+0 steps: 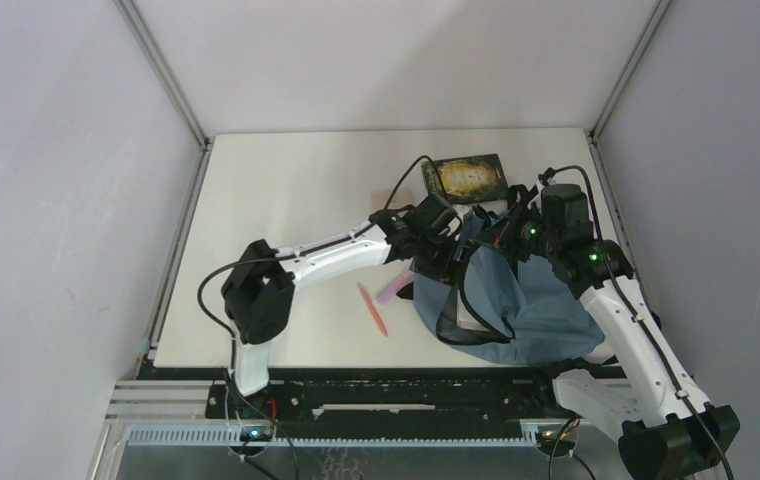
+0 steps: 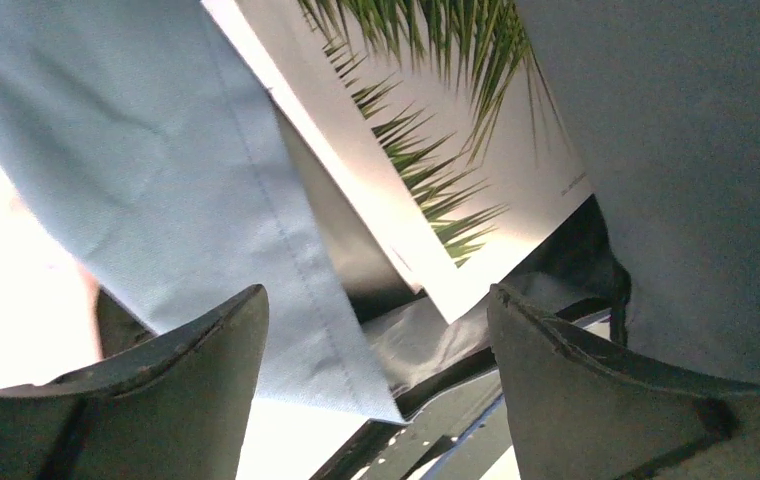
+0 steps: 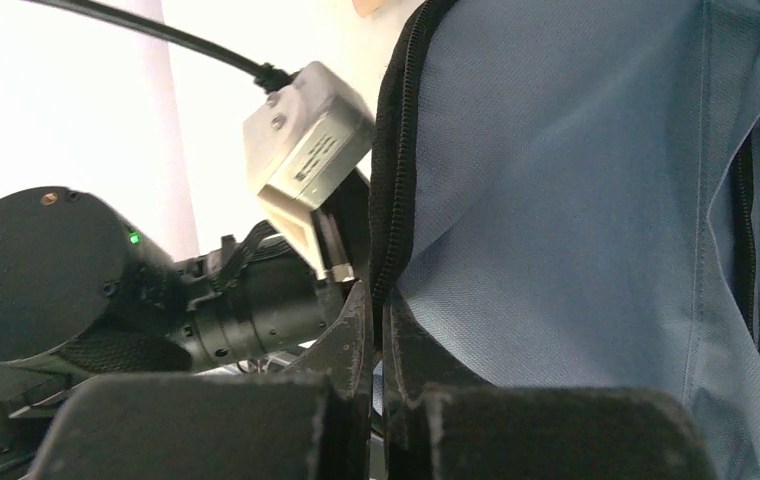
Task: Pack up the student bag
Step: Place the book in the student bag.
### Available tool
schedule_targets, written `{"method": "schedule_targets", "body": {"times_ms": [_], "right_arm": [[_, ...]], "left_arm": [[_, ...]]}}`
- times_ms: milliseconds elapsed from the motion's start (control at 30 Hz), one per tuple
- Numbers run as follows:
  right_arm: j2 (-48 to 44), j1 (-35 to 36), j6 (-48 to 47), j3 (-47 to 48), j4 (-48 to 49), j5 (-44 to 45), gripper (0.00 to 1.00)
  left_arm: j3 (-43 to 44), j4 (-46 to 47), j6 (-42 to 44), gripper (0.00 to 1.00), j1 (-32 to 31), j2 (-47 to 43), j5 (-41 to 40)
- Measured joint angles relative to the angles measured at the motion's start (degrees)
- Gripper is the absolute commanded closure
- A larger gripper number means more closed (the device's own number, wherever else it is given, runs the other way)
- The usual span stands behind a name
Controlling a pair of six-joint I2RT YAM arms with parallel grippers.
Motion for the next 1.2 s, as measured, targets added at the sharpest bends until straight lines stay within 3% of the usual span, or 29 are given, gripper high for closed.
{"method": "schedule_targets", "body": {"times_ms": [133,267,600,800,933,1033,1133,1200], "right_arm": [[0.0,-0.2,-0.1,0.0,-0.1,0.0,1.00],[0.0,-0.2,-0.1,0.0,-0.1,0.0,1.00],[0.0,-0.2,-0.1,0.0,-0.1,0.0,1.00],[0.4,-0.3,-0.5,0.0,-0.3,0.4,1.00],[0.5,-0.8,-0.5,-0.3,-0.8,0.5,1.00],[0.5,-0.8,-0.5,-0.3,-0.7,0.5,1.00],[0.5,-1.0,-0.5,-0.3,-0.7,0.5,1.00],[0.5,-1.2,-0.6,-0.3,-0.7,0.5,1.00]], "left_arm": [[0.0,-3.6,4.2,0.12,0.0,-2.0,-2.8],[0.0,-6.5,7.7,0.17,-0.4,-2.3,-5.8],[0.0,-7.6,9.6,0.18,-2.7,0.9,-7.5],[3.3,-7.5,9.3,0.39,-5.2,7.1,-13.1],[4.0,-7.4,8.1,0.71,-5.7,8.3,-18.3],[4.0,-7.1,7.4,0.83,-5.7,8.3,-21.3],[4.0,-6.6,7.0,0.85,-5.7,8.3,-23.5],[4.1,-6.3,7.0,0.77,-5.7,8.3,-24.5]]}}
